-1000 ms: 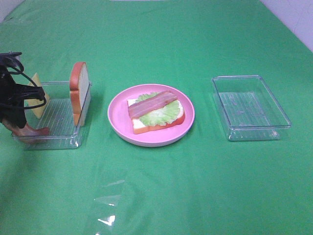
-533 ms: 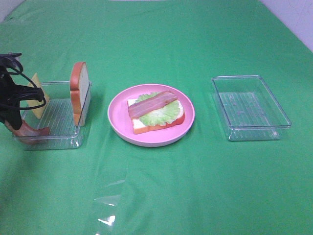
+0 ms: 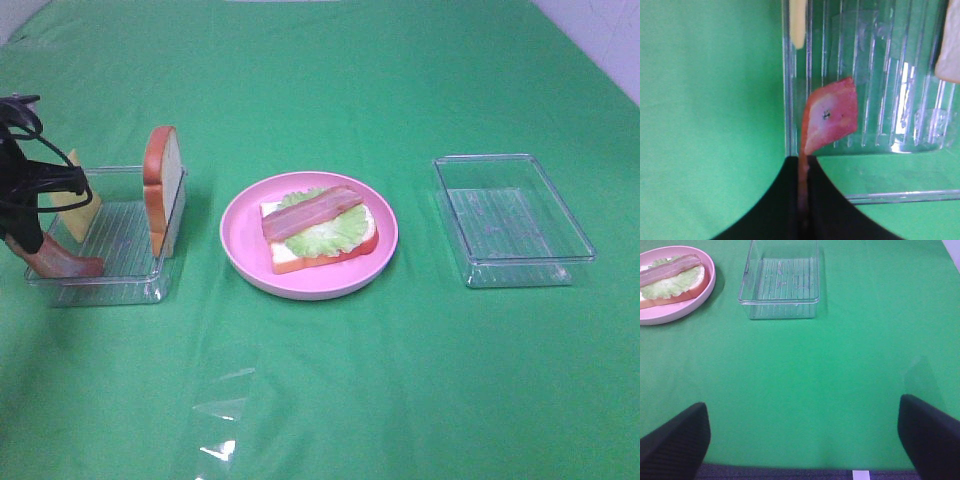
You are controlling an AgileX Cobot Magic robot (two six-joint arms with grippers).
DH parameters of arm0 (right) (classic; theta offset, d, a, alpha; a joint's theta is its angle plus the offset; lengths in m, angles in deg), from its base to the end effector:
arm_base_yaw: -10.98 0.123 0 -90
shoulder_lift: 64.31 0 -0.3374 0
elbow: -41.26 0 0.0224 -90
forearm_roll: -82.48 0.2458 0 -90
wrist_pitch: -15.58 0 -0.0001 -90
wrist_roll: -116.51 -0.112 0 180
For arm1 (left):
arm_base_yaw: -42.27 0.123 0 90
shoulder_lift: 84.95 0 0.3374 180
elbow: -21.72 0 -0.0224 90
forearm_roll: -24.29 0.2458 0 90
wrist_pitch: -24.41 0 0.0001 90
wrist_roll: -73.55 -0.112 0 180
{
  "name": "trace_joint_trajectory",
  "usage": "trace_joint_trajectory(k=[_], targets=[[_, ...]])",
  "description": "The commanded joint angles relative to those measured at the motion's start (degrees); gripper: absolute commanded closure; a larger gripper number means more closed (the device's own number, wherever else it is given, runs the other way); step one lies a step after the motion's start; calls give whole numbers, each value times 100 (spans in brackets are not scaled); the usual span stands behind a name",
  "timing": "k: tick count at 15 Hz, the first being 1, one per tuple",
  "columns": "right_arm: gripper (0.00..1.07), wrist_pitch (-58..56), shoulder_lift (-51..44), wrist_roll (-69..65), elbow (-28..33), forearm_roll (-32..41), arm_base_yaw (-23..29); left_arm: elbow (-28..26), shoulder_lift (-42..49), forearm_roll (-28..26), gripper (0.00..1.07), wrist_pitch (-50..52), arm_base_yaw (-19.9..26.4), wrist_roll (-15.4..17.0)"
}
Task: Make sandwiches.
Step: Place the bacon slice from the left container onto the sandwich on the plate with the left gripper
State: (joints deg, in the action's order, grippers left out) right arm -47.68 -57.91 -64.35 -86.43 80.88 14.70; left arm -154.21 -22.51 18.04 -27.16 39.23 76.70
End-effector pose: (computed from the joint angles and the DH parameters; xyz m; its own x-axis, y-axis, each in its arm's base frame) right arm -0.0417 -0.0055 0.2481 -0.5283 -0.0319 -0.8484 -0.0425 0.9990 -0.0111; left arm 0.3895 -0.0303 0.2015 -0.9915 -0.0697 -0.1100 -0.0589 0.9934 -0.0989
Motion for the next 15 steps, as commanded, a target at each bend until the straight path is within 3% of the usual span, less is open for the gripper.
trace_joint_trajectory(k=[1,3,4,7,15], targets=[[10,34,-149,52,23,11,-29,-235,103,-34,107,-355,-29,29],[10,34,-149,52,23,11,-29,-688,103,-166,107,-997,-29,29],[10,34,-149,52,23,11,-29,-1312,103,-298,107,-1662,-29,29],[10,34,-149,52,23,11,-29,-2091,103,-327,107,-2401,-29,29],[10,34,-149,52,23,11,-29,-2492,235,-309,107,-2338,-367,52]])
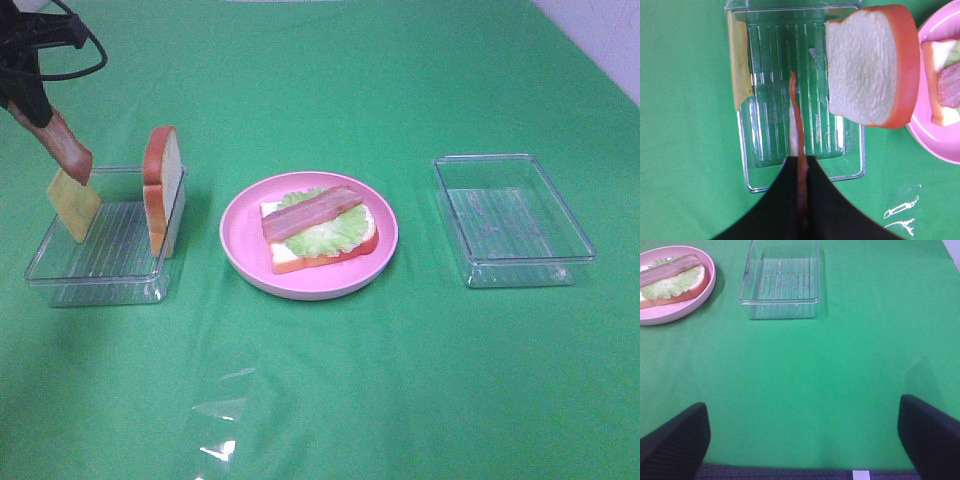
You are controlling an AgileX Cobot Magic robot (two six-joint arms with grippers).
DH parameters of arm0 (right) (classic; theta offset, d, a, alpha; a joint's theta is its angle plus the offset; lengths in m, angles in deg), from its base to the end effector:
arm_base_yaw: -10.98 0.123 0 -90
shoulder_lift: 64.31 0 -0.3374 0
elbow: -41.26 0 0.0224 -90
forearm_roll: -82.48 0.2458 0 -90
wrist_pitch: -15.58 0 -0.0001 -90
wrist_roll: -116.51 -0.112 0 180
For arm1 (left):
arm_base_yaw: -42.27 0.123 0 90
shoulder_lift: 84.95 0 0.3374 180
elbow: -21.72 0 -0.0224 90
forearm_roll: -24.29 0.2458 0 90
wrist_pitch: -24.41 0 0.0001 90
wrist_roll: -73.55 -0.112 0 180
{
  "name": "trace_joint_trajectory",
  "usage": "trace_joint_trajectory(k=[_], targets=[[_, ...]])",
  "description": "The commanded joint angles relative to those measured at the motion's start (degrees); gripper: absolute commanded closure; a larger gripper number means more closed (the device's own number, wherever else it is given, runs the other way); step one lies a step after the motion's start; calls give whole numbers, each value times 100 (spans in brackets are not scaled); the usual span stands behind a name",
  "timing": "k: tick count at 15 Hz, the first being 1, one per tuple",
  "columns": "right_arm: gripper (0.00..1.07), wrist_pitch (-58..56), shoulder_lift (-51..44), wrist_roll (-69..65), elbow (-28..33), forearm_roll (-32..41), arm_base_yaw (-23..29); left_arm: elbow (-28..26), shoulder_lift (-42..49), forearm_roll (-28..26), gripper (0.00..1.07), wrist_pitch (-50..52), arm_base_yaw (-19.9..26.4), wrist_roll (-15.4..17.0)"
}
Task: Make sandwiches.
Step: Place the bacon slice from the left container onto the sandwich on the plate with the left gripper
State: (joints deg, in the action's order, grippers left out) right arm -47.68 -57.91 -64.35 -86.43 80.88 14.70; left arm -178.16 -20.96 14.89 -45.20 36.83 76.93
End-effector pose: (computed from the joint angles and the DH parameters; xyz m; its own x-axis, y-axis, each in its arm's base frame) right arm -0.0417 -0.0055 0.2481 -0.5283 -0.0319 -0.8484 -0.0425 0.9990 -0.0111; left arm 0.4189 -0.0571 0.3151 -0.9725 -0.0229 -0.2317 0.0189 0.9841 -0.1764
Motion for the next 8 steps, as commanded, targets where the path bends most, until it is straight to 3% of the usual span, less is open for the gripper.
trace_joint_trajectory(k=[1,6,8], targets=[[10,34,-149,52,23,11,-29,-264,109,-23,107,-533,-235,29],[10,34,-149,52,23,11,-29,-1387,138,-453,107,-183,-957,80],[10,34,-149,52,23,11,-29,-1484,138,-602,107,92,-1226,109]])
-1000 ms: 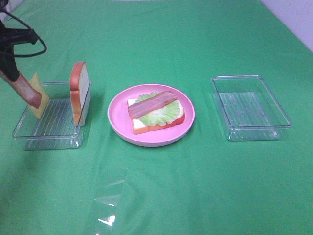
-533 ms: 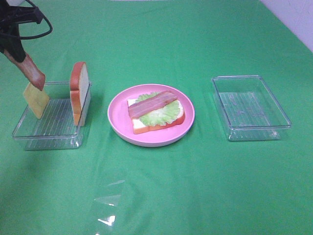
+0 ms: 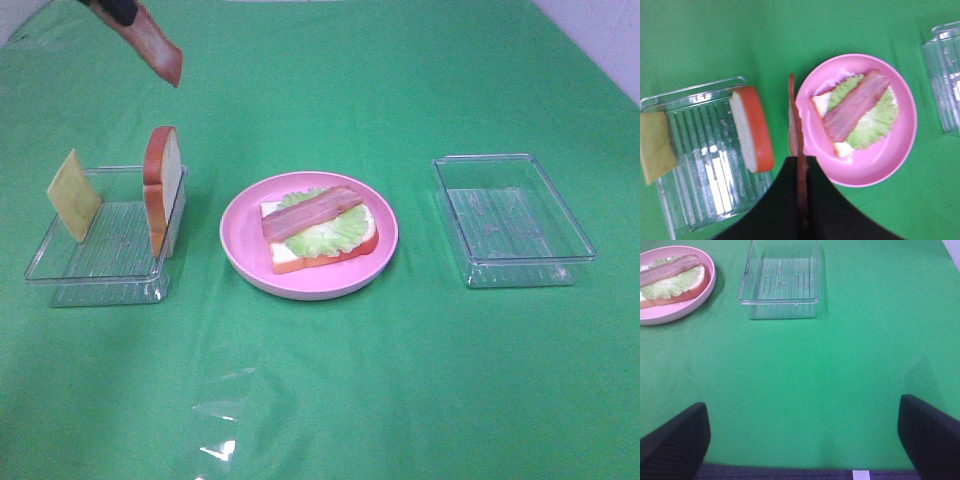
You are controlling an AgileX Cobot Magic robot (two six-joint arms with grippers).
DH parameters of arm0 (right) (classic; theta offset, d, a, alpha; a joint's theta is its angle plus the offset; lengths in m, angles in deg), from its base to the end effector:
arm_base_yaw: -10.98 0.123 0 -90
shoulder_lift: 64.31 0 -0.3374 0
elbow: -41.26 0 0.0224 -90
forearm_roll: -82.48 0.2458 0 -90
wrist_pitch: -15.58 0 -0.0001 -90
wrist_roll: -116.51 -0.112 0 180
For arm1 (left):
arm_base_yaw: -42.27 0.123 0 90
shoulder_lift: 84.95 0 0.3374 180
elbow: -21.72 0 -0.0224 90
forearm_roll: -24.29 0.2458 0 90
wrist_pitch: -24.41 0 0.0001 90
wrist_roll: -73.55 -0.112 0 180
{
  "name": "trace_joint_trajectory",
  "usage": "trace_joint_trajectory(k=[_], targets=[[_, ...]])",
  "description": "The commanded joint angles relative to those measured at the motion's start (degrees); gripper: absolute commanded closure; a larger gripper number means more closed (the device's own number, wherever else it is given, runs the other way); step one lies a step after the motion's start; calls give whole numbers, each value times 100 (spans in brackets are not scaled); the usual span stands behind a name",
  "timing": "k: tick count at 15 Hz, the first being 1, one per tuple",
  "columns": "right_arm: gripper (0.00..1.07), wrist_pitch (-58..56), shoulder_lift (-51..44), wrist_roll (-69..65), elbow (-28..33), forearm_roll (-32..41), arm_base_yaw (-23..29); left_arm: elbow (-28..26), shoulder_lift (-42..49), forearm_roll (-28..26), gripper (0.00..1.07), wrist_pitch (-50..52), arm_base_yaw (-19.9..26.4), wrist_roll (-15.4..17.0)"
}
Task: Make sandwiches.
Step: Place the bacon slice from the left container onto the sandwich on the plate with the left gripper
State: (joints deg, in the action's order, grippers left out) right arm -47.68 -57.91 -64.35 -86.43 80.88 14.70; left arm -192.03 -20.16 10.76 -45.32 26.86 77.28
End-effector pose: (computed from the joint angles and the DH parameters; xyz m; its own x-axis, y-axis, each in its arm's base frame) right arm -0.0417 -0.0055 0.2481 -0.5283 -0.0319 -0.8484 -0.0425 0.9990 -0.0111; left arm 0.4147 -0.1398 0.3916 -0.8848 0.0944 -0.4563 0.2348 0.9362 -0.2616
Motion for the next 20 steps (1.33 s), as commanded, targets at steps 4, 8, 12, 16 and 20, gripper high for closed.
trace_joint_trajectory(k=[4,8,12,16,20], targets=[[10,34,-149,52,23,11,-29,-97,-143,-521,107,527,-768,126],[10,34,-149,52,23,11,-29,-120,-636,-688,107,670,-1209,126],[10,34,-149,52,23,11,-29,-120,-1392,-1702,107,779,-1289,-264],[10,34,-149,52,23,11,-29,-120,-2235,-2229,107,1037,-1289,-768],[10,34,-149,52,23,11,-29,-120,-2785,-1833,107,1054,-1175,-693]])
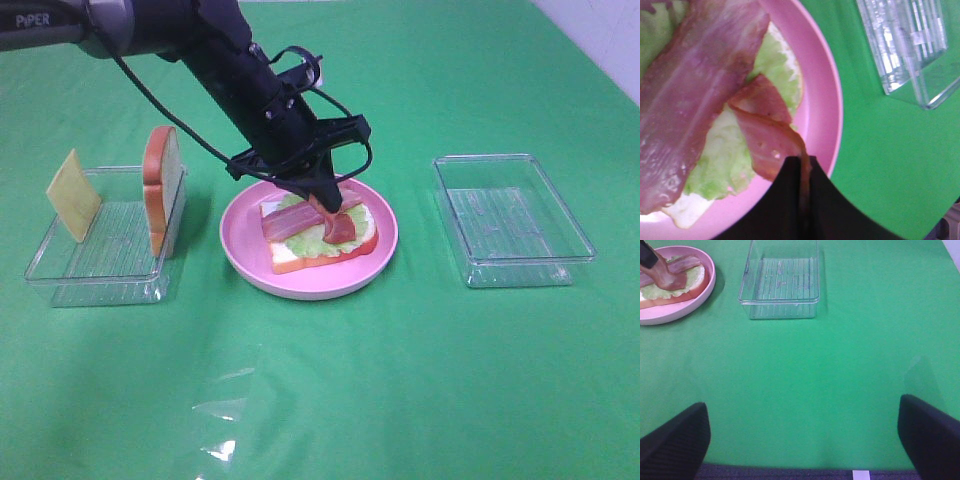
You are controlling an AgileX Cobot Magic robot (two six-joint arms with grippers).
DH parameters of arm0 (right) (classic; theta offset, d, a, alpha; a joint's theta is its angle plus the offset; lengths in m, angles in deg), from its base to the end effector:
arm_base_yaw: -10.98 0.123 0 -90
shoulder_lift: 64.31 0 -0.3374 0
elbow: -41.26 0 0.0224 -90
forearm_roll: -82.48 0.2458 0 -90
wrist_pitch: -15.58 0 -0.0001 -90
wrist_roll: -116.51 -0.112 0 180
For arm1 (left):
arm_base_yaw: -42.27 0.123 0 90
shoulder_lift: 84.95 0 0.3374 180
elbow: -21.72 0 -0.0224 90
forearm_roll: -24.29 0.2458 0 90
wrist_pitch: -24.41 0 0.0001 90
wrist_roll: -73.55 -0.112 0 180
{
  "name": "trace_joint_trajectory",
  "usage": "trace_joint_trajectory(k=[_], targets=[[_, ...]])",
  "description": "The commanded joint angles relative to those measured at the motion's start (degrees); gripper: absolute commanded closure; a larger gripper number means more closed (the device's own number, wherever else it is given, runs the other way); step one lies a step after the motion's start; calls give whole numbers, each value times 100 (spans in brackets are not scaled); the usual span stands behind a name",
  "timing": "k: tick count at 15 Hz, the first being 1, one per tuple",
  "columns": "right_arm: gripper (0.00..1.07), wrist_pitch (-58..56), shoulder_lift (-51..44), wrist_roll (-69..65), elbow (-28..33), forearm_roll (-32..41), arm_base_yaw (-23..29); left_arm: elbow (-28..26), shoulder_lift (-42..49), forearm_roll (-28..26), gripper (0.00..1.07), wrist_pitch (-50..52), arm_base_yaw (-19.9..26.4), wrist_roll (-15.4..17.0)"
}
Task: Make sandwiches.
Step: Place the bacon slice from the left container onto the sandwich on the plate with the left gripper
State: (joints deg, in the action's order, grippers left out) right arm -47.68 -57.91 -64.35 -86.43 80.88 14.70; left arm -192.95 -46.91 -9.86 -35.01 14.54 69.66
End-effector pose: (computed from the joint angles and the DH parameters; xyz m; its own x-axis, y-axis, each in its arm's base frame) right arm -0.0417 -0.0055 0.2481 -0.5283 -0.0319 -0.8484 -0.0425 0.9990 -0.0111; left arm 0.4507 -0.2981 0.1861 -0.9529 0.2425 -0.1821 0.3027 0.7955 -0.5248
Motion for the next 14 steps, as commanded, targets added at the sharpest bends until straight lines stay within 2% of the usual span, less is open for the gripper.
trace_joint_trajectory(k=[1,3,5,8,9,11,12,13,14], targets=[[10,34,-149,52,23,11,-29,-29,-149,476,107,80,57,172],[10,34,-149,52,23,11,-29,-29,-138,877,107,327,46,201],[10,34,-149,52,23,11,-29,-29,-143,1037,107,407,46,275],[10,34,-149,52,23,11,-29,-29,-138,1037,105,332,46,321],[10,34,-149,52,23,11,-29,-29,-138,1049,96,286,46,470],[10,34,-149,52,23,11,-29,-29,-126,1094,71,229,46,579],[10,34,-149,52,23,11,-29,-29,-63,1238,48,201,46,579],[10,34,-149,52,23,11,-29,-46,-52,1272,16,201,46,567],[10,34,-149,52,23,11,-29,-115,-23,1306,5,120,46,556]])
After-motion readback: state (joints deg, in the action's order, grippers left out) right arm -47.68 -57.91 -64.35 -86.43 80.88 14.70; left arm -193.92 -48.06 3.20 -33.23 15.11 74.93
